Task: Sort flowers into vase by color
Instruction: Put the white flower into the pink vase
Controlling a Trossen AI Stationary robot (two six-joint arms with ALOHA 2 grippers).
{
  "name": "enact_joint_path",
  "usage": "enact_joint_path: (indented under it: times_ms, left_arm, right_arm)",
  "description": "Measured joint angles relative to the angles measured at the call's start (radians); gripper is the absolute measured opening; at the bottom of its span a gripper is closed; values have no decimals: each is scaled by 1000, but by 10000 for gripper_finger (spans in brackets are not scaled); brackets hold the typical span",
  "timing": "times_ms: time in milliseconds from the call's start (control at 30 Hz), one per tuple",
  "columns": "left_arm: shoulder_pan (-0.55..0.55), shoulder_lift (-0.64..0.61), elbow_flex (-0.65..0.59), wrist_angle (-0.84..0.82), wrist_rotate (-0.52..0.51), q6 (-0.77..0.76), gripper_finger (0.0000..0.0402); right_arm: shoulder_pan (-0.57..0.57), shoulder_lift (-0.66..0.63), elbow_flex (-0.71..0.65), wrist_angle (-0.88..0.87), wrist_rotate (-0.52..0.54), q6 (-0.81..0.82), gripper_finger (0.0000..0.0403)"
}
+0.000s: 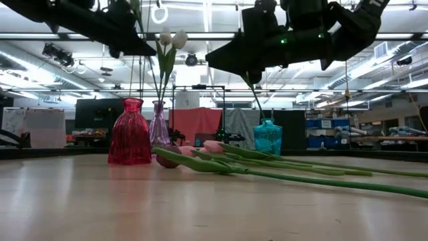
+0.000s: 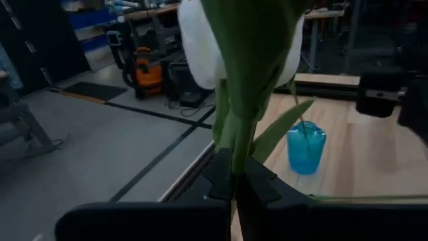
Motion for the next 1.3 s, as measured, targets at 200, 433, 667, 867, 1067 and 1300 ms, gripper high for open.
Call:
enact_joint_path:
  times_ms: [200, 433, 667, 867, 1067, 1300]
  left_arm:
    - [6, 98, -15, 46, 32, -39, 8]
    - [6, 192, -15, 36, 34, -46, 12]
    - [6, 300, -15, 84, 14, -64, 16]
    - [6, 321, -15, 48, -11, -74, 77]
    - [6, 234, -15, -35, -49, -34, 165]
    - [5, 57, -14, -149, -50, -19, 194]
  right_arm:
    - [0, 0, 0, -8, 0, 1, 133]
    - [1, 0, 0, -8, 0, 12, 133]
    - [1, 0, 0, -10, 0, 19, 133]
    - [1, 0, 0, -29, 0, 19, 133]
    - [1, 0, 0, -55, 32, 19, 133]
    - [4, -28, 0, -130, 65, 43, 133]
